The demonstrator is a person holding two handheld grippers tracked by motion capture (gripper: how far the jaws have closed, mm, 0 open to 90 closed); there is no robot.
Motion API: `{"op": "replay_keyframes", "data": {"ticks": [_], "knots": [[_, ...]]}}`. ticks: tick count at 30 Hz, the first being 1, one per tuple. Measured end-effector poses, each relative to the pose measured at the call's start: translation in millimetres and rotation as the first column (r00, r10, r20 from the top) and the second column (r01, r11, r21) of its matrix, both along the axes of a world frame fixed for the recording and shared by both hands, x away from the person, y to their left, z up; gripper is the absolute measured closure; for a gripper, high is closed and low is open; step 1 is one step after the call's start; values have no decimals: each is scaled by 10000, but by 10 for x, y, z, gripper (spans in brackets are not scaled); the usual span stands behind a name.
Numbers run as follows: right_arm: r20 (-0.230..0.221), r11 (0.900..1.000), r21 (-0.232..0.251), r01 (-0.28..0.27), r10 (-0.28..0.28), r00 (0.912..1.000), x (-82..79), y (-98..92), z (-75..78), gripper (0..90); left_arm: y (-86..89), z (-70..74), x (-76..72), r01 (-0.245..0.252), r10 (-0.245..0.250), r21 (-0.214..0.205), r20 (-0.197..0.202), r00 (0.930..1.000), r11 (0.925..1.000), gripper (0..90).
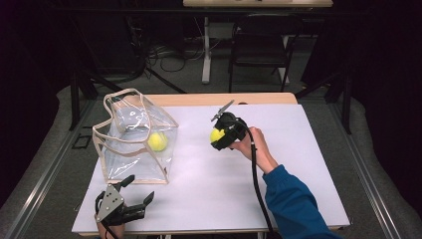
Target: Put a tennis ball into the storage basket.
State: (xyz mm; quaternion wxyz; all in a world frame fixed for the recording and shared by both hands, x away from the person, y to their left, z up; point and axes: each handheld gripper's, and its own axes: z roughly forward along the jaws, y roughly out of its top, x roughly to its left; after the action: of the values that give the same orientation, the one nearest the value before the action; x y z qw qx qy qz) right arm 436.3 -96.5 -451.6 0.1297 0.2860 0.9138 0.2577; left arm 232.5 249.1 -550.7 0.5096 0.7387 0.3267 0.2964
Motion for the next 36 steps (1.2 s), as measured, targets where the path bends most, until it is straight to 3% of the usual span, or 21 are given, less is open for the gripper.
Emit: {"op": "replay_keyframes", "data": {"ticks": [36], "knots": [[236, 9992, -20, -390, 390, 9990, 22, 187, 177, 259, 0, -2, 2, 21, -21, -13, -19, 10000, 10000, 160]]}}
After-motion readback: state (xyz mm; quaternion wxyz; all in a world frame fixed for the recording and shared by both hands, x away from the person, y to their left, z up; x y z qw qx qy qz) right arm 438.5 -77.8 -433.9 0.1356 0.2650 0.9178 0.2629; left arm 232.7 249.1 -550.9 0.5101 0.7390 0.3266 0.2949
